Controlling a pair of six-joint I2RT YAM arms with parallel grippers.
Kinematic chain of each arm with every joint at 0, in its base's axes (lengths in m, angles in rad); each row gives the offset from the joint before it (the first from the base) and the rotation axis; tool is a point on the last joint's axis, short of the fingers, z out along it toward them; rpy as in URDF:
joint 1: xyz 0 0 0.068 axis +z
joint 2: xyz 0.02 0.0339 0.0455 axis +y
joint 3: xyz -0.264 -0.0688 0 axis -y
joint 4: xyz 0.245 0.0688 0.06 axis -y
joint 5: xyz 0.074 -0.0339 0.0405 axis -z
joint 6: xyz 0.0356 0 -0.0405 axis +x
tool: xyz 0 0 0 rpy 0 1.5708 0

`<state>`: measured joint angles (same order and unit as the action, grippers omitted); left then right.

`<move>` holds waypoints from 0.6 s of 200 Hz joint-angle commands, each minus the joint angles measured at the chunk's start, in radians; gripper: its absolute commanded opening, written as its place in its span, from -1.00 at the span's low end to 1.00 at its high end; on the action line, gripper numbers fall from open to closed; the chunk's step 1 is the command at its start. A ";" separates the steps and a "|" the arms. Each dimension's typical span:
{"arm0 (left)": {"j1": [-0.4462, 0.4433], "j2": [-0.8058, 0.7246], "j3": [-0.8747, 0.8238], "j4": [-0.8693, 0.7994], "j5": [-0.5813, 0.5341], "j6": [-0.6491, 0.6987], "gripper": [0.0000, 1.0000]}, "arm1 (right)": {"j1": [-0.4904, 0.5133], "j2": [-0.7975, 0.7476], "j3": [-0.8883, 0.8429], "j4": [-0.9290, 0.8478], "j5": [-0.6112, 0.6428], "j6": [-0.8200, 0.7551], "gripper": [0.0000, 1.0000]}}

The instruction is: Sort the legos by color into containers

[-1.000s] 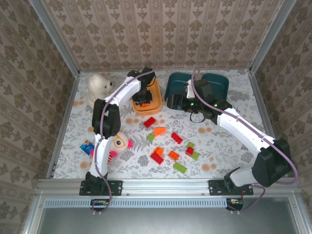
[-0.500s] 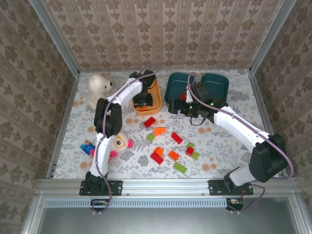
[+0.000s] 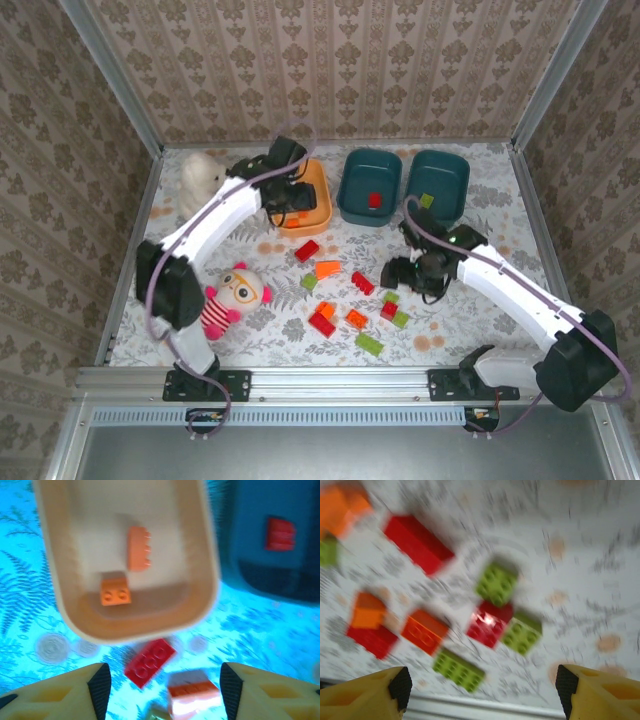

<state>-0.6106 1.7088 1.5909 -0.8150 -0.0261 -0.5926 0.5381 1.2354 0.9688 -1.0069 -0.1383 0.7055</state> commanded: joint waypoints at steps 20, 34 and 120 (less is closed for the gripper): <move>-0.073 -0.231 -0.327 0.191 0.113 0.016 0.27 | 0.080 -0.068 -0.158 0.016 0.018 0.162 0.62; -0.089 -0.304 -0.415 0.219 0.128 -0.003 0.26 | 0.059 -0.071 -0.170 0.082 0.035 0.199 0.65; -0.120 -0.577 -0.635 0.399 0.239 0.065 0.49 | 0.017 0.217 -0.092 0.292 0.085 0.430 0.22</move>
<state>-0.7280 1.1988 1.0050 -0.5167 0.1516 -0.5613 0.5636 1.3884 0.8452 -0.7616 -0.0883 1.0355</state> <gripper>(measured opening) 0.721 0.638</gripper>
